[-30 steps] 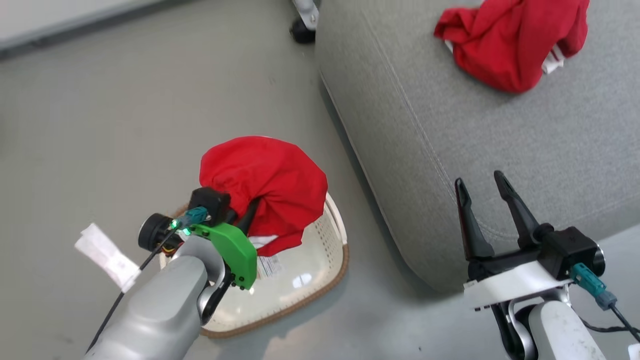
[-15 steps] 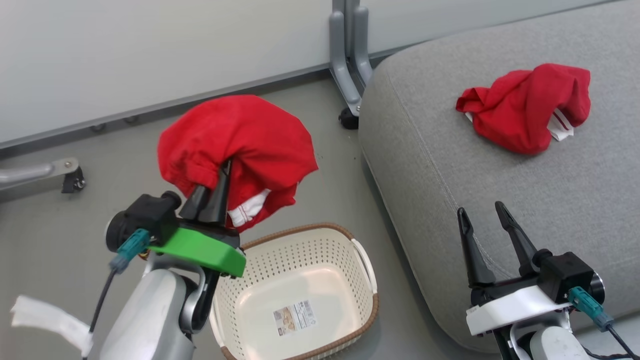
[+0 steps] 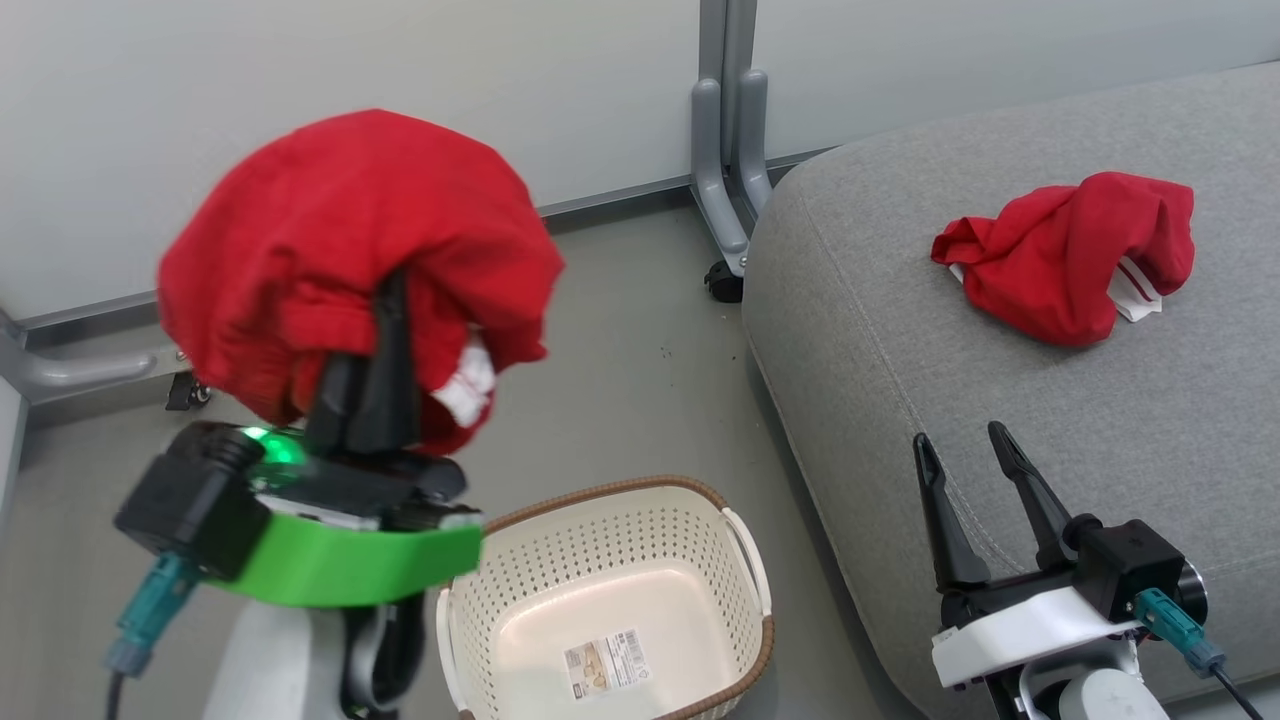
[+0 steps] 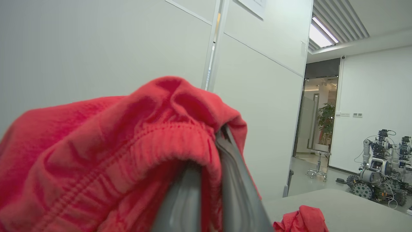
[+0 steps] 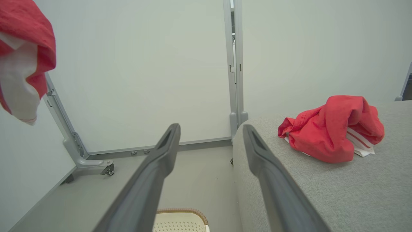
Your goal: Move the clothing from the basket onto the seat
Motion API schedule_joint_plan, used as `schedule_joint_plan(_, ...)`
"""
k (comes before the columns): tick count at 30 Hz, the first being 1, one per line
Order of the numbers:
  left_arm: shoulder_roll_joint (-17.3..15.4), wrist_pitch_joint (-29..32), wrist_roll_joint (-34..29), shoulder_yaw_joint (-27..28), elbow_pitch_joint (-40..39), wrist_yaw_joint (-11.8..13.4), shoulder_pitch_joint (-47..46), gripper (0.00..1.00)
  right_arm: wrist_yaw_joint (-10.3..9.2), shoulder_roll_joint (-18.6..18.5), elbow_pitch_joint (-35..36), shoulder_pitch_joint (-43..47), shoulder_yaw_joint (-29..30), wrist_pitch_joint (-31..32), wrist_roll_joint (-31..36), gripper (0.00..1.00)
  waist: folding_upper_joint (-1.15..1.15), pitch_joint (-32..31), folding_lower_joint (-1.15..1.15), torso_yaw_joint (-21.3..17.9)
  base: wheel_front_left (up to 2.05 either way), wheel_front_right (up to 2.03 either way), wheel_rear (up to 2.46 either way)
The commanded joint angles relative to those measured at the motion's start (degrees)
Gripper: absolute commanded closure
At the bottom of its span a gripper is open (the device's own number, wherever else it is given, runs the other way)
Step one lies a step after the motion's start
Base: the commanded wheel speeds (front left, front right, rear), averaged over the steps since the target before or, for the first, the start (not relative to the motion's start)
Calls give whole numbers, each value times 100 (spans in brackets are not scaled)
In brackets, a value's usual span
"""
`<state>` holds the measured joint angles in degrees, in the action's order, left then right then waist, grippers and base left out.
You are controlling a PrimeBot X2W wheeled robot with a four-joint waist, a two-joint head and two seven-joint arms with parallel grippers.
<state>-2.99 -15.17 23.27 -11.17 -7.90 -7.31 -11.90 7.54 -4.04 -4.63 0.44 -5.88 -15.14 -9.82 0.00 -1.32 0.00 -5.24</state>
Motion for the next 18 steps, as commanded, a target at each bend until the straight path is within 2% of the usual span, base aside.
schedule_joint_plan(1, -3, 4, 48, -145, -60, -28, 116, 100, -10, -8, 4, 34, 13, -1, 8, 0, 0, 1, 0, -3, 0, 0, 0)
schedule_joint_plan(10, -248, 4, 387, -1387, -399, -29, 39, 100, -10, -54, 38, 13, -27, -1, 47, 0, 0, 57, 0, -10, 0, 0, 0)
schedule_joint_plan(18, -255, 4, 447, -1768, -476, -30, -108, 100, -10, -82, 8, -30, -48, -1, 56, 0, 0, 58, 0, -37, 0, 0, 0)
